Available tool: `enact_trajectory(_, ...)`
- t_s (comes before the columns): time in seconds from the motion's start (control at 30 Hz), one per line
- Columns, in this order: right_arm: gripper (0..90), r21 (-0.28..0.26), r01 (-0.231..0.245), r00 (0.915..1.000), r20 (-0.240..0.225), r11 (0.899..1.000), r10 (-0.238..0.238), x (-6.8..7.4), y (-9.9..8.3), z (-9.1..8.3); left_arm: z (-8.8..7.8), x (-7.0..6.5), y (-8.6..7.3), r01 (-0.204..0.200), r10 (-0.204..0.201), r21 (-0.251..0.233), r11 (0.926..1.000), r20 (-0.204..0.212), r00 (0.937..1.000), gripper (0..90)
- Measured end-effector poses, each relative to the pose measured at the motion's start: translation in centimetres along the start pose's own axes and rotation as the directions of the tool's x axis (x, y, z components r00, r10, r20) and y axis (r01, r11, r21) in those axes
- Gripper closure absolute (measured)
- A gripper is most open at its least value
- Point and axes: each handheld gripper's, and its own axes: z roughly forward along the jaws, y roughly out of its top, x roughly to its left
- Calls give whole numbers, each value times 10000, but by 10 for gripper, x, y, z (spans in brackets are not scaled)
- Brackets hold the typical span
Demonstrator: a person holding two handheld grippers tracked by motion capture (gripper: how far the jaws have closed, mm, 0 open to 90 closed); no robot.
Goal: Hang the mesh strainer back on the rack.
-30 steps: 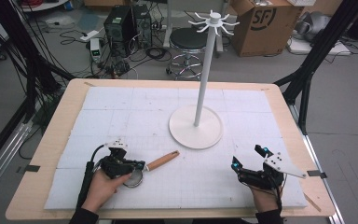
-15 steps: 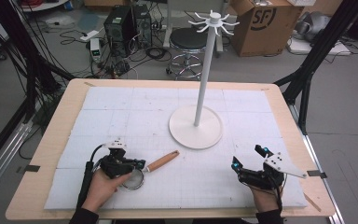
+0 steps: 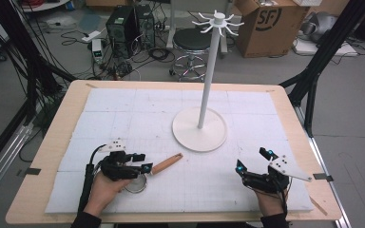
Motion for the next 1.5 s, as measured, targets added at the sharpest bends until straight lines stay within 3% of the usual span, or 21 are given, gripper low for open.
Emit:
enact_trajectory(0.17,42,17,-32,10000,14,10000,32,0,0,-1,11,-8,7,-391,392,434,9983,3,9992,420)
enact_trajectory(0.3,42,-7,-42,10000,41,10000,42,-1,-1,-2,23,-10,8,-571,575,1205,9911,4,9983,405)
enact_trajectory(0.5,42,-6,-52,9999,111,10000,52,-2,-2,-3,30,-9,9,-566,593,1750,9829,-99,9982,450)
enact_trajectory(0.73,42,-16,-89,9998,187,10000,89,-3,-2,-5,37,-9,10,-594,697,2560,9649,-313,9971,506)
enact_trajectory(0.8,42,0,-97,9998,196,10000,97,-3,-2,-5,39,-12,12,-808,998,2900,9536,-515,9937,518)
enact_trajectory(0.93,42,-15,-90,9997,214,10000,90,-3,-2,-5,45,-14,12,-969,1223,3337,9377,-557,9909,540)
enact_trajectory(1.07,43,-17,-94,9997,216,10000,94,-4,-2,-6,49,-15,12,-955,1265,3557,9297,-649,9898,563)
enact_trajectory(1.1,42,-22,-94,9997,221,10000,94,-4,-2,-6,49,-15,13,-1063,1390,3650,9249,-644,9882,570)
enact_trajectory(1.23,43,-19,-112,9996,246,9999,112,-4,-3,-6,50,-17,13,-1206,1597,3764,9186,-745,9843,583)
enact_trajectory(1.37,43,-8,-168,9995,250,9999,168,-4,-3,-7,52,-21,14,-1544,2088,3988,9040,-966,9732,618)
enact_trajectory(1.5,43,-34,-107,9997,236,9999,108,-4,-3,-7,55,-25,14,-1523,2210,4110,8988,-1249,9672,643)
